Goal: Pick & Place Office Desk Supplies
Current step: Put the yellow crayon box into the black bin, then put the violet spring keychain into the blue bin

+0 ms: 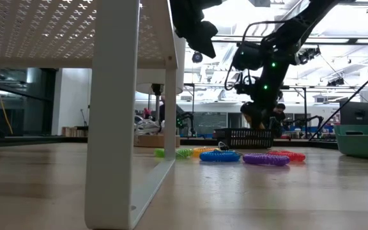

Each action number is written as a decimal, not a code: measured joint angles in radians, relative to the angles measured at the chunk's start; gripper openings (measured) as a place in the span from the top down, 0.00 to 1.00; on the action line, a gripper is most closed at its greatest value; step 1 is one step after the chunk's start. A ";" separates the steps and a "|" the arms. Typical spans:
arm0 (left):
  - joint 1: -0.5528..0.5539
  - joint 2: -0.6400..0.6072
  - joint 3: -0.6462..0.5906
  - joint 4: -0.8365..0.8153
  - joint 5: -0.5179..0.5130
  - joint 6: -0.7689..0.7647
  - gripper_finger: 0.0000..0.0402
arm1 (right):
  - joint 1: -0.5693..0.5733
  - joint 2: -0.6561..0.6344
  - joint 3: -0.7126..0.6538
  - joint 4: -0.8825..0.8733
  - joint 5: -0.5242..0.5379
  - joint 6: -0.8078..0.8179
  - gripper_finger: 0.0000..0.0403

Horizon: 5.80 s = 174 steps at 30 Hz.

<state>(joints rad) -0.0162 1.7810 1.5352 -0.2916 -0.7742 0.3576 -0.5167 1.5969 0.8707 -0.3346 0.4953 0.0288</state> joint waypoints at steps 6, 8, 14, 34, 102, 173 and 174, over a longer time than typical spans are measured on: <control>0.000 0.000 0.000 0.000 0.000 0.000 0.45 | 0.000 0.010 0.000 0.000 -0.005 0.000 0.83; 0.000 0.000 0.000 0.000 0.000 0.000 0.45 | 0.000 0.010 0.000 0.000 -0.006 -0.006 0.83; 0.000 0.000 0.000 0.000 0.000 0.000 0.45 | 0.000 0.010 0.000 0.000 -0.033 -0.007 0.78; 0.000 0.000 0.000 0.000 -0.001 0.001 0.45 | 0.000 0.010 0.000 0.015 -0.113 0.000 0.64; 0.015 -0.166 -0.022 -0.270 0.345 -0.172 0.45 | 0.000 -0.403 0.000 -0.366 -0.916 0.026 0.66; 0.028 -1.098 -0.971 0.129 0.713 -0.261 0.45 | 0.787 -0.100 0.000 0.062 -0.597 0.192 0.66; 0.028 -1.098 -0.971 0.129 0.713 -0.261 0.45 | 0.790 -0.091 0.000 0.062 -0.595 0.187 0.66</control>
<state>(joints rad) 0.0120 0.6830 0.5640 -0.1627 -0.0608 0.0971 0.2735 1.5058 0.8703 -0.2726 -0.0996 0.2153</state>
